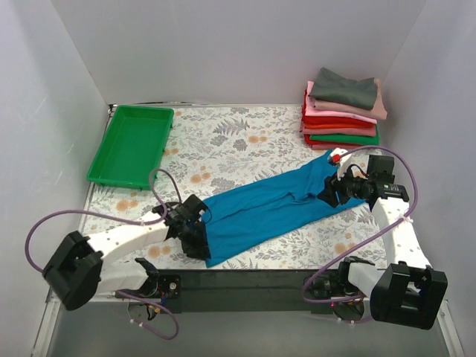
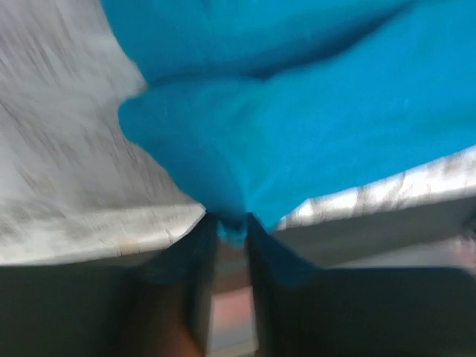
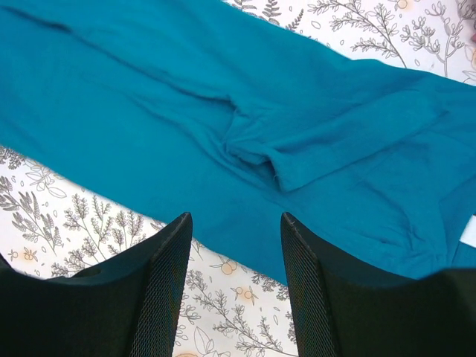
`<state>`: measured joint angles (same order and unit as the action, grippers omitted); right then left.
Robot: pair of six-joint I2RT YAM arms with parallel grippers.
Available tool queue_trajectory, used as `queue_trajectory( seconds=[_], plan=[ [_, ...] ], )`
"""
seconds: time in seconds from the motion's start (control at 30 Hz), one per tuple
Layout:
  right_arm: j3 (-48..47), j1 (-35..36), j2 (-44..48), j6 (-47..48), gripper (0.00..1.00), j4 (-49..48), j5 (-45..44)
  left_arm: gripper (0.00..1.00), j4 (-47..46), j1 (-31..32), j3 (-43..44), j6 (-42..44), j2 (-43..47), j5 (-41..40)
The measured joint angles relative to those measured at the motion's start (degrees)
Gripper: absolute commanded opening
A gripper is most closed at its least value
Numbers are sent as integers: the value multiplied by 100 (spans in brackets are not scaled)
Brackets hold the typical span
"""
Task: Fold and stack the t-shirts
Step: Fold the tshirt
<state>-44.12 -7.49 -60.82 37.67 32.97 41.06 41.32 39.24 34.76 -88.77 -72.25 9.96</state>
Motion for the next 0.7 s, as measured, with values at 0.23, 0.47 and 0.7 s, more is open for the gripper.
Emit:
queue_trajectory(
  seconds=[0.23, 0.47, 0.7],
  plan=[
    [0, 0, 122, 4, 62, 9, -42, 59, 1311, 960, 361, -1272, 1867, -52],
    [26, -114, 28, -48, 65, -35, -13, 92, 424, 968, 1912, 61, 1421, -332],
    [308, -592, 28, -282, 68, -260, 7, 90, -1126, 719, 4330, 2817, -2876, 232]
  ],
)
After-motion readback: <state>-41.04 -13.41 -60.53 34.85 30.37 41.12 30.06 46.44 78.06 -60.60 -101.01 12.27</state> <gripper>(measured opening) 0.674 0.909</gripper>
